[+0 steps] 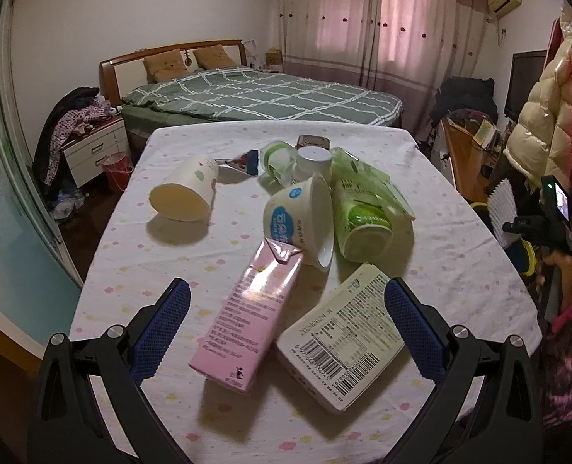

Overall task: Collect trash
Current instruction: 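Carry the foam net over the yellow bin and open the right gripper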

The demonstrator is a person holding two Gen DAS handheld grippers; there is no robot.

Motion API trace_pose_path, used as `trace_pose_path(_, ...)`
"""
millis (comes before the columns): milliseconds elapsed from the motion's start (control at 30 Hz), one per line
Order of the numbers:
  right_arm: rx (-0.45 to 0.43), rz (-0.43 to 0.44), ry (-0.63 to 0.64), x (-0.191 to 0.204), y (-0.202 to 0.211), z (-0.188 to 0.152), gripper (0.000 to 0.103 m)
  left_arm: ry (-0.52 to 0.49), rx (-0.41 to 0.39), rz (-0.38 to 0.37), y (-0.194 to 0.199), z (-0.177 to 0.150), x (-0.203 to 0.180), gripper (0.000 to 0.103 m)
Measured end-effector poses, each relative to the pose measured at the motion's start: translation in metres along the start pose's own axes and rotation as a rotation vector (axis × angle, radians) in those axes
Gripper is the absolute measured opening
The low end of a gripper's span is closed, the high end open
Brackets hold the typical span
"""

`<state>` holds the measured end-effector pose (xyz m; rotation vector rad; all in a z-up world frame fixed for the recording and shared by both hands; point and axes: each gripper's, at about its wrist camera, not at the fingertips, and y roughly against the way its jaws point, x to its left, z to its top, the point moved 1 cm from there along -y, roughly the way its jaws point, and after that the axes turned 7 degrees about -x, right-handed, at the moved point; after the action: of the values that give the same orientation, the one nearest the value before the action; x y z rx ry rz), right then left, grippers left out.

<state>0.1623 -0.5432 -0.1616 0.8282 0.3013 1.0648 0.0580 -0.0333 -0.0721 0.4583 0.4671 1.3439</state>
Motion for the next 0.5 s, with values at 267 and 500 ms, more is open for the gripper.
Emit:
trace_pose_path(267,-0.004,-0.089,-0.027,-0.014,-0.006,-0.001,0.024,-0.014,0.014,-0.017,-0.004,-0.004,-0.005,0.099)
trace_pose_path(500,-0.031,-0.124,-0.02,-0.016,-0.002,0.0,0.032,-0.019,0.029,-0.025,-0.007,-0.009,-0.006,0.099)
